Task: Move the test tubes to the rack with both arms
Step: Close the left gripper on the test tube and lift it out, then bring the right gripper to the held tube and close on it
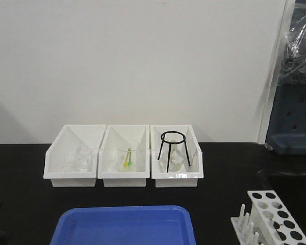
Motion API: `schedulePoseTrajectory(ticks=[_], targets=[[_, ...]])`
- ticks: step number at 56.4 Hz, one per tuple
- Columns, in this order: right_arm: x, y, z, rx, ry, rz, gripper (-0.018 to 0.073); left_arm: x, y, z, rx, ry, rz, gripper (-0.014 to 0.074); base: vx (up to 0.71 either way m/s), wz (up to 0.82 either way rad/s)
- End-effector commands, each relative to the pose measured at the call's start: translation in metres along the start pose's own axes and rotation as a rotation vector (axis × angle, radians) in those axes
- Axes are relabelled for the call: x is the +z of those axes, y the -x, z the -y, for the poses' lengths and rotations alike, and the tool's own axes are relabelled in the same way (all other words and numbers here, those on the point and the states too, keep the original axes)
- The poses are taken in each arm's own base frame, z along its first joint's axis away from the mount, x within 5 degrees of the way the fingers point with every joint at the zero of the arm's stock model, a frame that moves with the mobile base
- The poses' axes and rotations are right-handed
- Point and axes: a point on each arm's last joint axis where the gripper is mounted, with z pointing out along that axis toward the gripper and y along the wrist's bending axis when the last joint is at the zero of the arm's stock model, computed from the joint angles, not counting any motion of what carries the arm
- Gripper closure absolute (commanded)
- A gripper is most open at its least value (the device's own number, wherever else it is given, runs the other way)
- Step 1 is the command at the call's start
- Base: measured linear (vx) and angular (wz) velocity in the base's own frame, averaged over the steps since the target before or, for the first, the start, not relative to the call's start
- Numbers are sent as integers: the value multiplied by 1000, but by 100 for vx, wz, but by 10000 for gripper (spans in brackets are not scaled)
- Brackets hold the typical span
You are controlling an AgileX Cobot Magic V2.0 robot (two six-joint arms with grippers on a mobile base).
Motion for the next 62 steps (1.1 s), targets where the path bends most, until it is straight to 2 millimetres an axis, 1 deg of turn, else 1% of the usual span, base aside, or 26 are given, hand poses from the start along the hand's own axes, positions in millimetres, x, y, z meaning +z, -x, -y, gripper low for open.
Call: schedulePoseTrajectory(ticks=[1,5,10,13,16,24,25,30,33,39,43,46,50,54,56,62], targets=[[-1,17,1,-8,-7,101,174,-13,29,-10,-28,61,171,602,0,0],[-1,17,1,-8,-7,101,174,-21,41,-15,-48,86,224,602,0,0],[-1,18,1,-8,-7,112,174,-30,63,-23,-51,111,295,602,0,0],[-1,19,1,-4,-6,124,174,-34,82,-29,-71,122,353,602,0,0],[-1,19,1,-3,-6,128,174,-36,97,-34,-119,126,399,601,0,0],[2,17,1,-13,-5,90,199,-38,131,-45,-285,98,497,601,0,0],[3,17,1,-19,-5,72,203,-37,135,-45,-320,83,508,601,0,0],[10,20,1,-59,-3,8,207,-34,151,-41,-378,24,548,601,0,0],[18,27,2,-105,-1,-34,207,-29,159,-32,-409,-47,562,601,0,0],[34,44,3,-132,7,-74,195,-17,168,-11,-447,-172,585,601,0,0],[45,55,3,-123,18,-95,176,-8,169,7,-493,-270,601,601,0,0],[55,60,-1,-134,47,-121,157,-2,168,19,-524,-329,598,601,0,0],[69,68,-14,-205,121,-137,128,9,165,38,-569,-414,578,601,0,0],[81,75,-37,-321,232,-131,100,19,160,56,-598,-492,555,601,0,0],[86,79,-49,-350,280,-122,90,23,158,63,-621,-530,555,601,0,0],[102,92,-82,-359,389,-114,76,33,151,83,-685,-638,544,601,0,0]])
